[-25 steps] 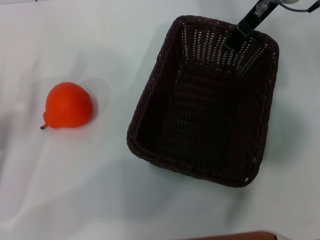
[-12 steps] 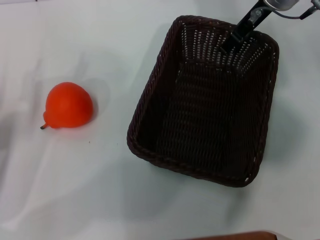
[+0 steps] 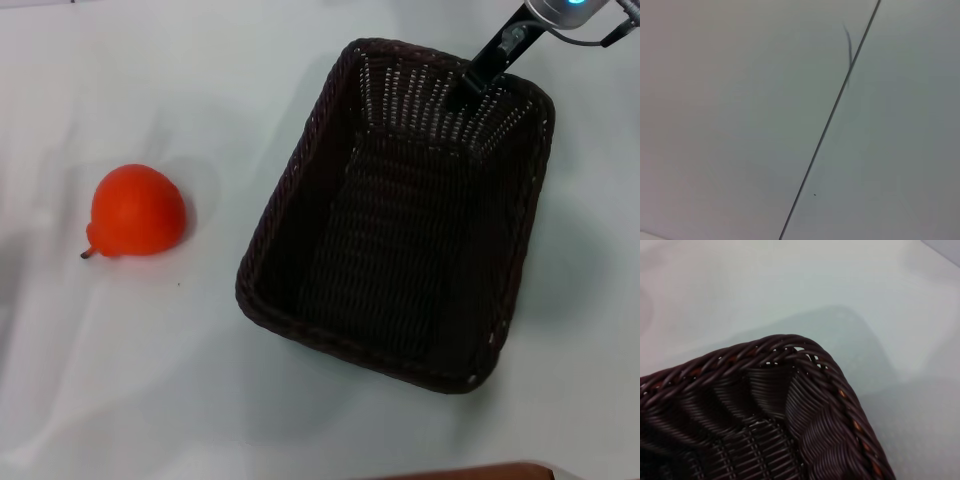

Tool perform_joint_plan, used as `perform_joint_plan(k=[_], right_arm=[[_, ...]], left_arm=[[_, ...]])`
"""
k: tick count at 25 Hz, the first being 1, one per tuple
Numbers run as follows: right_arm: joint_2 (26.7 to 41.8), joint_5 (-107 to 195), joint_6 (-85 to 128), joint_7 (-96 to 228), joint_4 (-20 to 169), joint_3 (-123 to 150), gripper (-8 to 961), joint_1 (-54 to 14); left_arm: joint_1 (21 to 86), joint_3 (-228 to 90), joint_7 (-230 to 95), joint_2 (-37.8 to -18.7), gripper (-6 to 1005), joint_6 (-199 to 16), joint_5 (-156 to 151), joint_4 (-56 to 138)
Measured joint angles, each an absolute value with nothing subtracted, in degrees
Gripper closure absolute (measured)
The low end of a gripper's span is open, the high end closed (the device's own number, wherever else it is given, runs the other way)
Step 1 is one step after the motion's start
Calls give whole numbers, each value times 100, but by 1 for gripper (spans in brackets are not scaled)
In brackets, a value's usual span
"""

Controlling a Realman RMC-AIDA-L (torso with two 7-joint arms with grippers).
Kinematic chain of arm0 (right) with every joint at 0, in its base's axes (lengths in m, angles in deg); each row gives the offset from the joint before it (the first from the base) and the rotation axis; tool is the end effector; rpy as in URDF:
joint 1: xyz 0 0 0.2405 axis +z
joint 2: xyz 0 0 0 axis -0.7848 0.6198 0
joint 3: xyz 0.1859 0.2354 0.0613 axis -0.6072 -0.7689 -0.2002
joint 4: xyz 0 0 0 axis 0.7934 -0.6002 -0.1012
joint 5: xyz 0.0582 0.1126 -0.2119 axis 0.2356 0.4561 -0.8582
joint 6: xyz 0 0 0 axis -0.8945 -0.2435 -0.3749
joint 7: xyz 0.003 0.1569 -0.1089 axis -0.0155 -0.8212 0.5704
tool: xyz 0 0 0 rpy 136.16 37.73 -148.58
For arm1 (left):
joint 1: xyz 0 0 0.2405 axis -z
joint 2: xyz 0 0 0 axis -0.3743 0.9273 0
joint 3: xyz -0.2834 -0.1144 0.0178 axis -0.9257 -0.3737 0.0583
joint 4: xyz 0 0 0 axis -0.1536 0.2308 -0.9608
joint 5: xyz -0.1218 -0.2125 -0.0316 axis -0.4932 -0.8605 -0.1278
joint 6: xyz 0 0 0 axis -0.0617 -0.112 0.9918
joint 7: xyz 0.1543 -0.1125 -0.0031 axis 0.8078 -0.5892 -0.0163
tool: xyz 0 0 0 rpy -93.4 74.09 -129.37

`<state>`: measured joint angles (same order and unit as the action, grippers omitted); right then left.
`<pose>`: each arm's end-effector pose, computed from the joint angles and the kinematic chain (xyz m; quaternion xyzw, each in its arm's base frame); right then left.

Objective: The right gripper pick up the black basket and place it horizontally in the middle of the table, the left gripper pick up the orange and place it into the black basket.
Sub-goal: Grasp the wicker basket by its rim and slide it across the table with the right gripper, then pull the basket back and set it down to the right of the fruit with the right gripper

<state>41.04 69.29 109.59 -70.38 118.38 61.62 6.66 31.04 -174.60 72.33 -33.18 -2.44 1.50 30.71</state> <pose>0.2191 0.5207 -0.0571 0.3319 0.8892 0.2243 0.2211 -0.4310 0.2992 -0.0427 -0.6463 -0.3503 -0.4349 0.5201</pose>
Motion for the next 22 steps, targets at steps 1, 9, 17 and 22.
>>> perform_joint_plan(k=[1, 9, 17, 22], right_arm=[[4105, 6929, 10968, -7090, 11848, 6156, 468, 662], [4094, 7098, 11335, -8119, 12576, 6005, 578, 353], [4125, 7960, 12245, -9337, 13567, 5939, 603, -320], [4155, 8840, 12193, -9883, 13998, 6005, 629, -1059]], left_arm=[[3099, -17461, 7241, -3320, 96, -245, 150, 3071], [3037, -17551, 7364, -3342, 97, -190, 149, 3071], [3021, -17616, 7661, -3416, 97, -172, 149, 3060], [3012, -17620, 7726, -3432, 97, -177, 149, 3066]])
